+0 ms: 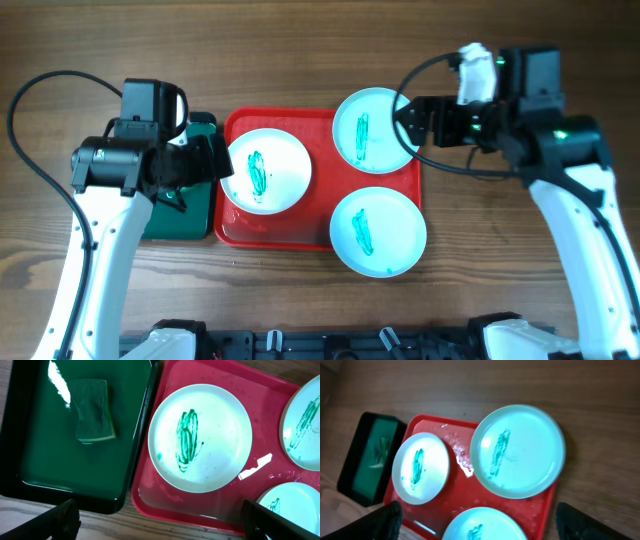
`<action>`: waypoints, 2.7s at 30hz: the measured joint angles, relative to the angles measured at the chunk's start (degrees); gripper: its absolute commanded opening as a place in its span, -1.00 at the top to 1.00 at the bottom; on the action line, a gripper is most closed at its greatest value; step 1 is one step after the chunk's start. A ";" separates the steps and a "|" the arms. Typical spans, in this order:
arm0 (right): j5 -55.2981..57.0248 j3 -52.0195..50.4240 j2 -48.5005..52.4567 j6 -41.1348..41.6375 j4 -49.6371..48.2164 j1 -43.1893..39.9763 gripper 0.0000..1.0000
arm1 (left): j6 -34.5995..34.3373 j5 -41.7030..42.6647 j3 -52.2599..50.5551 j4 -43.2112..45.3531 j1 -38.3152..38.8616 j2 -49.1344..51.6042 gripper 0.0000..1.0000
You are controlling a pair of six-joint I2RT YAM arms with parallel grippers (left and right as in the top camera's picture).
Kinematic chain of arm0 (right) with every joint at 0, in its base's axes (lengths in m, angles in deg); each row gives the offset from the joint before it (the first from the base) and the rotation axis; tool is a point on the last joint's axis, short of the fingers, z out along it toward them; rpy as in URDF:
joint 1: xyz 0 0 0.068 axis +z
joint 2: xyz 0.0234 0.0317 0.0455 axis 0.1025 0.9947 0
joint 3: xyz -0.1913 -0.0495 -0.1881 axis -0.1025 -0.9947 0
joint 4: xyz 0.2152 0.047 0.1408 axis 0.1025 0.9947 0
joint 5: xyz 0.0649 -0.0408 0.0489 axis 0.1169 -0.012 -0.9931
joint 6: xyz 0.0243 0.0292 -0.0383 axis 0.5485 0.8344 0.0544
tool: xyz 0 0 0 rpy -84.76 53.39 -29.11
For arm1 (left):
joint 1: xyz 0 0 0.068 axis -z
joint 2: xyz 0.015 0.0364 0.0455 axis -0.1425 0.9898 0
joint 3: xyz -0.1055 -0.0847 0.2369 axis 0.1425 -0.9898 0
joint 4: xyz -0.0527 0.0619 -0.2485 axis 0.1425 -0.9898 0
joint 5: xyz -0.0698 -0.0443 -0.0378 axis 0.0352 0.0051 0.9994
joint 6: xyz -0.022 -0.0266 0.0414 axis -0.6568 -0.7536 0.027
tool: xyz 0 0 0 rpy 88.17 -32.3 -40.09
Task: Clean dirty plates on tray and stack at the side
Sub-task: 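Reach left gripper to the green sponge, right gripper to the left plate rim, then grasp the green sponge with the left gripper and the plate rim with the right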
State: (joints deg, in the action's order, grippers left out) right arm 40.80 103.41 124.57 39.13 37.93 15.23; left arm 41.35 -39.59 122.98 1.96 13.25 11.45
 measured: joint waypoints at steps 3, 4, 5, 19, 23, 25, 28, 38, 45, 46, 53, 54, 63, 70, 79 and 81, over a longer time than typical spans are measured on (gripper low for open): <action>0.13 0.00 3.48 2.86 -1.38 3.52 -0.50 | -0.87 -0.81 0.00 0.07 -0.04 0.42 -1.00; 0.31 0.00 4.92 4.04 -2.05 5.05 -0.39 | -2.23 -1.95 0.02 -0.02 -0.24 0.52 -1.00; 0.46 0.00 6.05 4.79 -2.62 6.12 -0.29 | -3.74 -3.13 0.02 -0.17 -0.61 0.61 -0.99; 3.74 0.00 25.90 18.21 -18.05 22.88 0.32 | -13.60 -15.02 0.11 -0.04 -12.92 4.94 -0.99; 5.49 0.00 30.64 19.78 -20.31 25.49 0.33 | -13.60 -14.99 0.11 -0.02 -12.96 8.74 -0.96; 6.10 0.00 32.85 20.09 -21.16 26.23 0.35 | -13.55 -14.99 0.11 -0.02 -12.96 10.64 -0.93; 7.45 0.00 35.74 20.11 -21.49 26.51 0.36 | -13.14 -14.97 0.11 0.00 -12.96 13.00 -0.93; 10.73 0.00 38.56 20.06 -22.49 26.62 0.53 | -12.76 -14.53 0.11 1.07 -12.96 14.73 -0.93; 11.43 0.02 39.71 19.93 -23.58 28.17 0.92 | -12.72 -13.42 0.11 1.79 -12.96 16.35 -0.85; 11.78 0.02 39.80 20.22 -23.58 28.39 0.91 | -12.72 -13.03 0.11 2.21 -12.96 16.85 -0.80; 11.85 0.22 39.80 21.16 -23.67 28.39 0.91 | -12.41 -9.11 0.11 5.51 -12.96 19.89 -0.54; 11.85 0.22 39.80 21.16 -23.65 28.39 0.91 | -12.33 -8.70 0.11 5.88 -12.96 20.37 -0.51; 12.66 0.28 39.80 21.16 -23.61 28.61 0.91 | -12.33 -5.88 0.11 11.72 -12.96 25.59 -0.22; 12.70 0.33 39.80 21.18 -23.61 28.61 0.91 | -12.11 -3.76 0.11 16.11 -12.96 30.34 -0.13; 12.74 0.33 39.80 21.31 -23.63 28.61 0.91 | -9.29 -3.74 0.11 18.18 -12.96 35.34 0.26; 12.76 0.33 39.80 21.35 -23.65 28.61 0.92 | -8.68 -3.85 0.11 18.62 -12.96 36.02 0.50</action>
State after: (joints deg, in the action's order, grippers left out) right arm 53.56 103.74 164.37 60.49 14.28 43.84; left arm 32.67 -43.44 123.08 20.59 0.29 47.47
